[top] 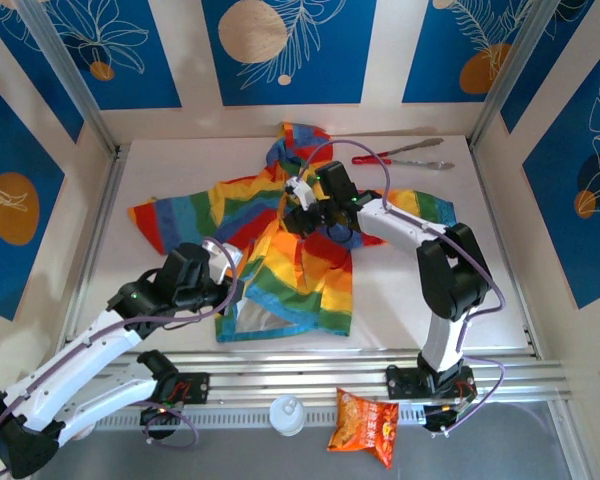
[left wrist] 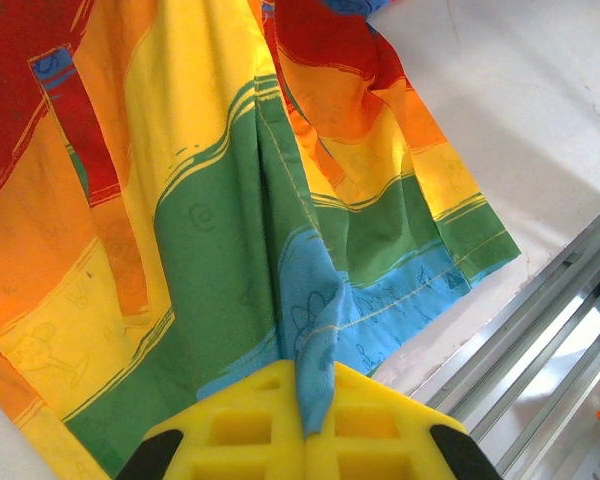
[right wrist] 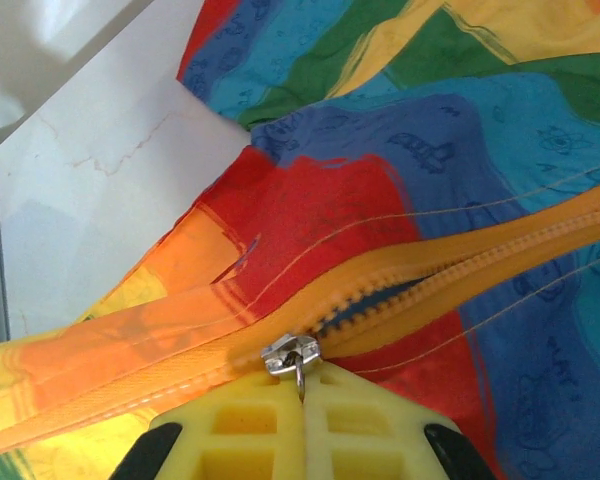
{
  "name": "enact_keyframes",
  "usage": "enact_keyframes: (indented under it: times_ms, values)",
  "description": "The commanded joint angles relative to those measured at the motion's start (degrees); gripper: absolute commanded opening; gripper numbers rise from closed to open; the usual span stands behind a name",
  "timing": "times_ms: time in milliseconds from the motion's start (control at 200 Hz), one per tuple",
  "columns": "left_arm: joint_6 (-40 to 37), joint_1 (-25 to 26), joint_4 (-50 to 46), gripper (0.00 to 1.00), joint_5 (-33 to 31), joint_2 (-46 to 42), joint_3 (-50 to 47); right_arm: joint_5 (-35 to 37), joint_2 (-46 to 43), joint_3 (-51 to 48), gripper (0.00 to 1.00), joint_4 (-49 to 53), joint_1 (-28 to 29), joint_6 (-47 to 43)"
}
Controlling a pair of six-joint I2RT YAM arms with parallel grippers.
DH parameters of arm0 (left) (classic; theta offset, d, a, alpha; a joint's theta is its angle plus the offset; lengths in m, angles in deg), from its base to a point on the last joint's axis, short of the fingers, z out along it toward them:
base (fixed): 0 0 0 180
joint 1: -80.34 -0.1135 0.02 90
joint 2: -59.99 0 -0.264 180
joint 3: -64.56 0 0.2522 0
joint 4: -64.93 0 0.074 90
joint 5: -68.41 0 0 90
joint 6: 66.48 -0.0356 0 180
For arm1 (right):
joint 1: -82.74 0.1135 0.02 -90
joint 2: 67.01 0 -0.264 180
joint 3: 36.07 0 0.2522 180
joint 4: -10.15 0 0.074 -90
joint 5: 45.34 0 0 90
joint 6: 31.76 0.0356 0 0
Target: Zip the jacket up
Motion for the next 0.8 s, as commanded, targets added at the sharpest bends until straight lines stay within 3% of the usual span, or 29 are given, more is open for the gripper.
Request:
enact_keyframes:
  times_ms: [0, 795]
  values:
    - [0.74, 0.34, -6.52, 0.0, 1.42, -1.21, 0.82, 3.29, 1.63, 3.51, 0.0, 0.04, -2.63, -1.64]
    - [1.51, 0.35, -8.26, 0.0, 0.87, -3.88, -0.03, 3.86, 9.59, 16.55, 0.0, 6.47, -6.87, -4.5]
